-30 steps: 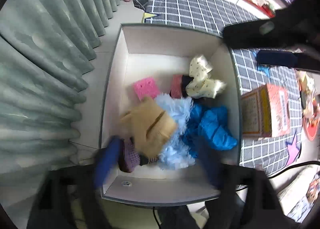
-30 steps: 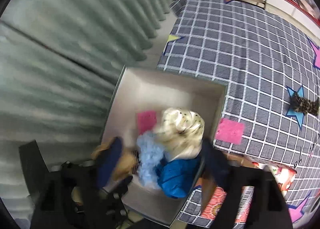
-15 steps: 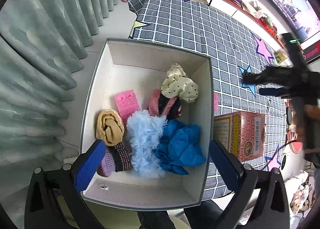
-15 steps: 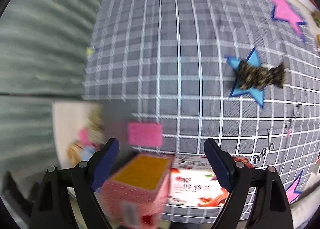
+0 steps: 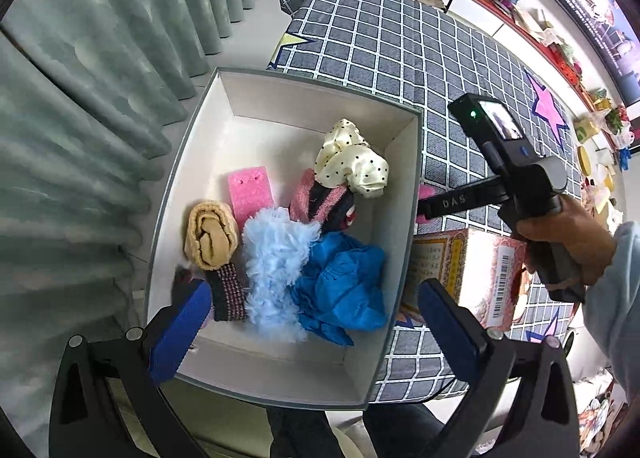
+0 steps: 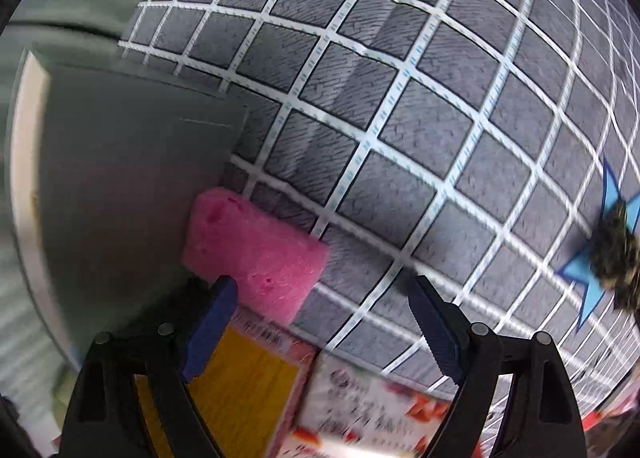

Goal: Organize soft objects
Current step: 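Grasp the pink sponge with left tool while right tool grasps the leopard-print scrunchie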

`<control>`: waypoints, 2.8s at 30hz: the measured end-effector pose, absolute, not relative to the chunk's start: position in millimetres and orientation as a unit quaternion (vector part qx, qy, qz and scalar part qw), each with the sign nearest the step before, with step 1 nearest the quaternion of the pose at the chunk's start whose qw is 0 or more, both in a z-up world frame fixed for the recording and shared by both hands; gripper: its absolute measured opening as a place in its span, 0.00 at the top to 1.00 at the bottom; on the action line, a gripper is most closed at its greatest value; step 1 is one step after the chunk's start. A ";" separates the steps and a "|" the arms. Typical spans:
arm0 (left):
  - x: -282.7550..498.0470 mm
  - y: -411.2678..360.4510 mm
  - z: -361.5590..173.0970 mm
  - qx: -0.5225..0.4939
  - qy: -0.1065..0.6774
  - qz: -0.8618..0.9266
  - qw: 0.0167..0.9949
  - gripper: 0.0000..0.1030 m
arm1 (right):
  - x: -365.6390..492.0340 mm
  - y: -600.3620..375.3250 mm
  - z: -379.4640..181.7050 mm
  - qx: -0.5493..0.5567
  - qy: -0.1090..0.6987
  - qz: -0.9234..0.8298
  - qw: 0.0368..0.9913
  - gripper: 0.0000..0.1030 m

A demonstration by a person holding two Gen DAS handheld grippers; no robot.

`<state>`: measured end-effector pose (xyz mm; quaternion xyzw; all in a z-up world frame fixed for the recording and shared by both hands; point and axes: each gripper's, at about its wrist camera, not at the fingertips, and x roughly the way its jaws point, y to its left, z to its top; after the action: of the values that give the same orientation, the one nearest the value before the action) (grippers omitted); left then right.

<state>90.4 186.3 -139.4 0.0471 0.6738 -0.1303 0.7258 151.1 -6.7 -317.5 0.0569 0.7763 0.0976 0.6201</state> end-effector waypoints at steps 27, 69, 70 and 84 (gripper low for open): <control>90.0 138.0 -126.9 0.064 0.669 -0.129 0.729 0.00 | 148.1 -21.8 -293.8 -0.021 0.689 0.002 0.724 0.02; 153.2 -62.8 -212.8 0.074 0.705 -0.057 0.703 0.00 | 132.3 -199.7 -321.0 0.121 0.675 -0.106 0.720 0.02; 156.4 -65.6 -222.5 0.076 0.707 -0.044 0.701 0.00 | 132.5 -202.7 -328.2 0.127 0.684 -0.100 0.712 0.02; 162.6 -75.6 -303.8 0.128 0.713 0.016 0.690 0.00 | 121.0 -241.1 -332.6 0.131 0.671 -0.076 0.726 0.09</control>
<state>162.6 -75.6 -303.8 0.1284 0.7126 0.0162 0.6896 121.0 -241.1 -332.6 0.1311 0.6712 -0.0760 0.7256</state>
